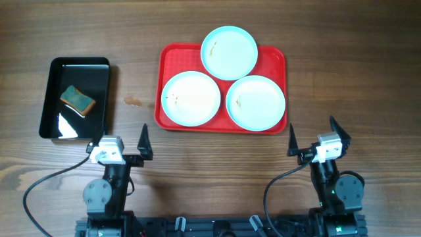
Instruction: Clean dirty plates on tray and stack at the side
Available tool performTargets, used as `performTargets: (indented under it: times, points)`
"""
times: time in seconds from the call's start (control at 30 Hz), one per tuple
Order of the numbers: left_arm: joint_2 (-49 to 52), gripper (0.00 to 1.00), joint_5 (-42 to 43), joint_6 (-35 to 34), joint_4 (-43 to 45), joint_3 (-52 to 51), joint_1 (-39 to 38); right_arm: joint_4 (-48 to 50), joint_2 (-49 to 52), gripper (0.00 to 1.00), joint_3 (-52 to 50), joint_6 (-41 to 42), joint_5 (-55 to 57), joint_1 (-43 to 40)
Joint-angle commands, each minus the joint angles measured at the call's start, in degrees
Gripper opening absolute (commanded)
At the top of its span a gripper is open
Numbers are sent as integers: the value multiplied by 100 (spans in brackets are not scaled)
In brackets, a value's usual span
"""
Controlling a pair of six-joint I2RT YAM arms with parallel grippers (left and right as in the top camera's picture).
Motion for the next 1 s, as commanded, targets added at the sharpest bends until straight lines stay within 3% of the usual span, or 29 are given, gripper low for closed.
performTargets:
  times: [0.0, 0.13, 0.3, 0.47, 0.7, 0.87, 0.97]
  points:
    - [-37, 100, 2380, -901, 192, -4, -33, 20, -68, 100, -7, 17, 55, -33]
    - [-37, 100, 4789, -1810, 356, -4, -33, 20, -68, 100, -7, 20, 55, -33]
    - [-37, 100, 5292, -2505, 1272, -4, -33, 22, -68, 100, -7, 20, 55, -33]
    - [-37, 100, 5198, -2813, 2168, 7, -17, 20, -68, 100, -7, 20, 55, -33]
    - [291, 100, 4557, -2459, 1974, 503, -13, 20, -68, 100, -7, 20, 55, -33]
    - [1161, 100, 3807, -1318, 549, 1478, 17, 22, -68, 100, -7, 20, 55, -33]
    - [2124, 100, 2739, -520, -946, 2579, 17, 20, -68, 100, -7, 20, 55, -33]
